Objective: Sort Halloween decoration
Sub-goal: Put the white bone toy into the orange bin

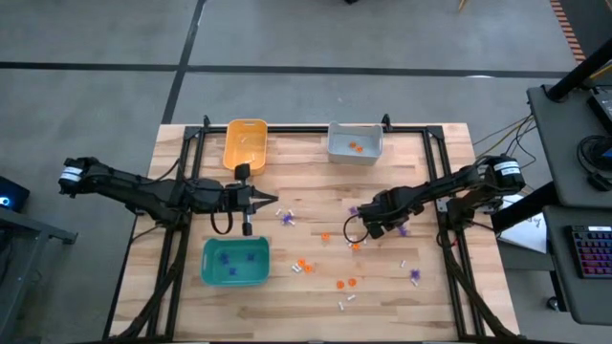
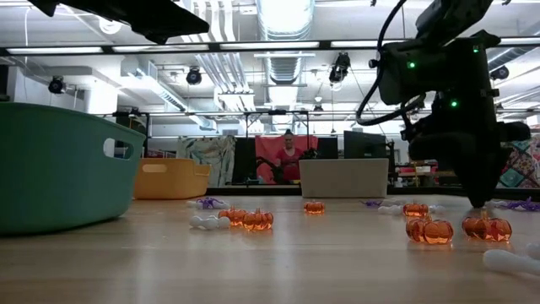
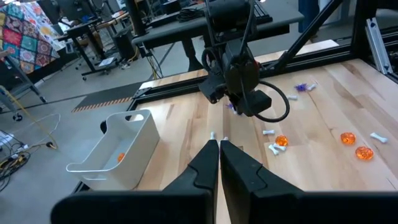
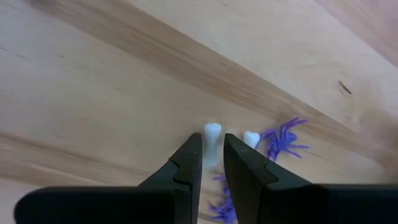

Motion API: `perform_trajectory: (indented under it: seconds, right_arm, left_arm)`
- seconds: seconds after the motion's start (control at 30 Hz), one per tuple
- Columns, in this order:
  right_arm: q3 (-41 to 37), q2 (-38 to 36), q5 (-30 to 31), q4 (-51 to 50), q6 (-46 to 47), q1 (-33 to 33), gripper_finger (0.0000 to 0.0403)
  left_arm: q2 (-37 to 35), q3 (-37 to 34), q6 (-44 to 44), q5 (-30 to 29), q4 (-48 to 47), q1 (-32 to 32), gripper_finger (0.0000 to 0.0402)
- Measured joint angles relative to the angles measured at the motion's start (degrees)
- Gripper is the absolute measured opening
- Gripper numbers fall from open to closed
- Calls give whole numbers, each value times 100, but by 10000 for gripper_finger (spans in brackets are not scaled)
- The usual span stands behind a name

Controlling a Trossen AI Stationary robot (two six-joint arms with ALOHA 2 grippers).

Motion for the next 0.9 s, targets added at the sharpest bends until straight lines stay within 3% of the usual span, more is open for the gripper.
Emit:
perform_trajectory:
  seconds: [0.3, 0.57, 0.9]
  right_arm:
    - [-52, 0, 102, 246, -267, 0, 58]
    - [-52, -2, 129, 316, -320, 0, 14]
    - [77, -199, 175, 346, -661, -53, 9]
  left_arm:
    - [0, 0, 0, 0, -2, 0, 0]
    - [2, 0, 0, 0, 0, 0, 0]
    - [-36, 0, 0, 2, 76, 0, 0]
